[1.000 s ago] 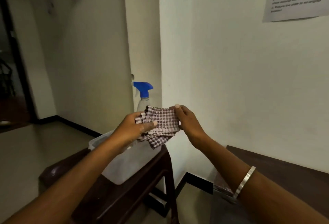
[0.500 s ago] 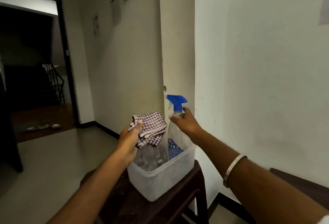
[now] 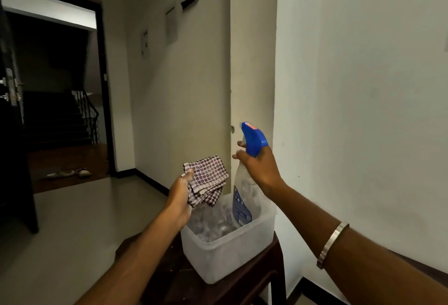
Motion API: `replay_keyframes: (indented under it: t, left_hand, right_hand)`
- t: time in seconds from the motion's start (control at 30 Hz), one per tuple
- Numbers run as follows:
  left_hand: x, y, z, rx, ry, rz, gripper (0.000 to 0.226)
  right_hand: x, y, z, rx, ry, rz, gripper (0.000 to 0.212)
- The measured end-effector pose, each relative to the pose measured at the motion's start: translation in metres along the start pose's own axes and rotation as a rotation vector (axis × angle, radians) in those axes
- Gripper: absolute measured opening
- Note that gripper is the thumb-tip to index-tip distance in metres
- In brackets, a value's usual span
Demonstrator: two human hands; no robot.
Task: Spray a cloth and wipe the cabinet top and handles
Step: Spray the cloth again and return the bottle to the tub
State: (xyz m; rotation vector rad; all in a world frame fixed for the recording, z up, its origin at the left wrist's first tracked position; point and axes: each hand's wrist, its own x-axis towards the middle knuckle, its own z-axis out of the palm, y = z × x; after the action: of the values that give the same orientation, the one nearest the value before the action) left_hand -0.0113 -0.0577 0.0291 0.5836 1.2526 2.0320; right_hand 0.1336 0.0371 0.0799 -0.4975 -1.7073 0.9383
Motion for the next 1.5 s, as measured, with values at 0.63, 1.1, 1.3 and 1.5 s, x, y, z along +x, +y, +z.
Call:
replay_keyframes:
  t: [0.63, 1.1, 1.3, 1.5]
  left_hand:
    - [-0.034, 0.011, 0.025, -0.043, -0.060, 0.016, 0.031]
    - [-0.041, -0.007, 0.034, -0.007, -0.102, -0.009, 0.039]
    - [-0.040, -0.010, 0.031, 0.003, -0.130, 0.008, 0.035]
    - [-0.039, -0.012, 0.030, 0.001, -0.120, 0.018, 0.034]
  right_hand:
    - [-0.066, -0.067, -0.023, -0.267, -0.213, 0.061, 0.026]
    - [-0.081, -0.040, -0.030, -0.329, -0.167, 0.126, 0.027]
    - [-0.078, -0.033, -0.054, -0.356, -0.093, 0.155, 0.022]
    - [-0.089, -0.025, -0.053, -0.308, -0.143, 0.154, 0.022]
